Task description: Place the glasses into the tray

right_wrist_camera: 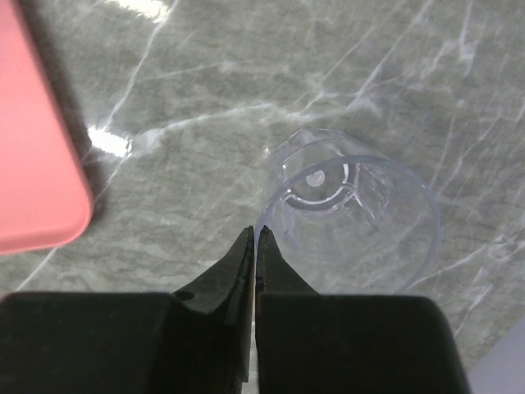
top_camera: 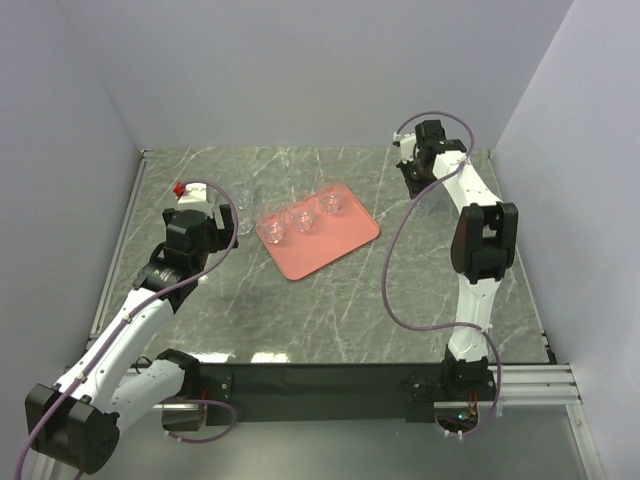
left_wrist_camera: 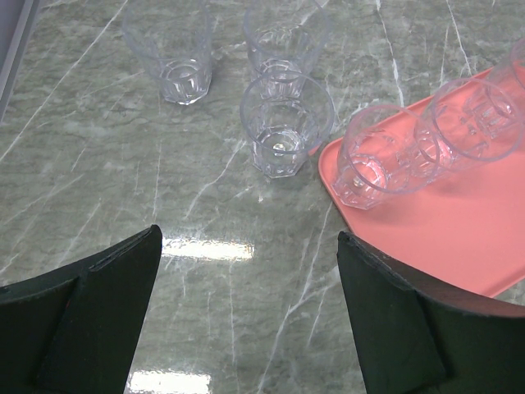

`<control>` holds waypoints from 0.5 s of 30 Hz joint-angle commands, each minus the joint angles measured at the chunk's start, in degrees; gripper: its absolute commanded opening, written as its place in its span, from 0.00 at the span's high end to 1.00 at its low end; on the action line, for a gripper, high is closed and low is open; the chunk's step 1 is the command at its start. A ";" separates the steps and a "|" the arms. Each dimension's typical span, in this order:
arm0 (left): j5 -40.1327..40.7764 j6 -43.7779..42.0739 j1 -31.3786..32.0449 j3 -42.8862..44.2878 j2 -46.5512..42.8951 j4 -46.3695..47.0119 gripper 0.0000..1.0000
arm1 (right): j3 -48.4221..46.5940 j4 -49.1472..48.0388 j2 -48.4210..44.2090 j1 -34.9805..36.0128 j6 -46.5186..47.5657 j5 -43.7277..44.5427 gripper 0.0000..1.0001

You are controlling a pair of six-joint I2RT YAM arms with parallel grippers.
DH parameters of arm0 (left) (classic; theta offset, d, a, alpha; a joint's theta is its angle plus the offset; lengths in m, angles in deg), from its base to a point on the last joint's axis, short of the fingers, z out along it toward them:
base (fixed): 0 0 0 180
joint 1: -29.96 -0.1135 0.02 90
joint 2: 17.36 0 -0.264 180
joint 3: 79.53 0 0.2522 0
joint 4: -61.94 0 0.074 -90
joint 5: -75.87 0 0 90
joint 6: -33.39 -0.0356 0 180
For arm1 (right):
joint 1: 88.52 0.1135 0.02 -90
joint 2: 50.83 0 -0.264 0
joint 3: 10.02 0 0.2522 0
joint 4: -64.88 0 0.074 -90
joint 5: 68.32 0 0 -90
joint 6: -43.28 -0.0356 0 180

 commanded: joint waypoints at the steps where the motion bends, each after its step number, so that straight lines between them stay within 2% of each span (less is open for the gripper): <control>1: 1.07 -0.37 -0.17 0.48 -0.74 2.33 0.07 | 3.11 -1.74 -7.12 0.63 2.62 -4.61 1.00; 6: 0.98 -0.37 -0.17 0.57 -0.74 2.24 0.07 | 12.76 -6.14 -17.05 1.42 4.65 -9.01 1.00; 15: 0.98 -0.29 -0.17 0.57 -0.83 2.16 0.07 | 20.51 -10.19 -23.66 7.48 6.05 -11.57 1.00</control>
